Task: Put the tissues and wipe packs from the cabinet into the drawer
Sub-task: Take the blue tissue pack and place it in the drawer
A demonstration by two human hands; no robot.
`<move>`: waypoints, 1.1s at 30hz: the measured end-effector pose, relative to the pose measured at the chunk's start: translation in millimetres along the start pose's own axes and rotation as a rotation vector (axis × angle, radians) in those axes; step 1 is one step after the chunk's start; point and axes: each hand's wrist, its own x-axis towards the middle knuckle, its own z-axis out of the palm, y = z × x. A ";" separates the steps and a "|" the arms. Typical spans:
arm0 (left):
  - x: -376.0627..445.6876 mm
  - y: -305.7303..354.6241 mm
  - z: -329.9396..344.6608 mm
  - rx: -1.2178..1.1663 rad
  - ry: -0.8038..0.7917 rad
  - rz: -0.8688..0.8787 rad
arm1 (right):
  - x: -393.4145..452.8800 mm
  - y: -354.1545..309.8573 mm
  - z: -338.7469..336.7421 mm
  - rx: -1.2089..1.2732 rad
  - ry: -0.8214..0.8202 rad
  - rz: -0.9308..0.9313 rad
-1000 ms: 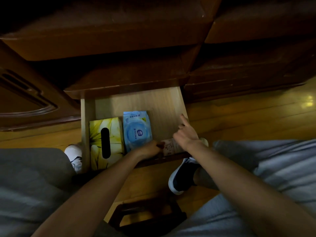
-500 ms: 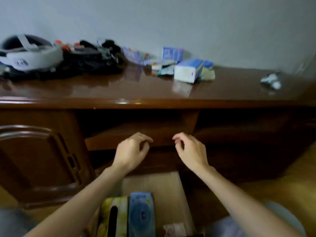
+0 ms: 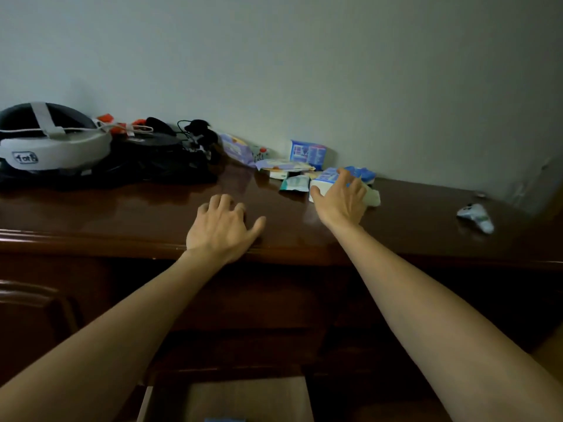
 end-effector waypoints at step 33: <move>-222.4 -8.2 14.9 -1.100 -0.143 -0.177 | -290.4 77.3 -1.2 1.127 -0.909 0.489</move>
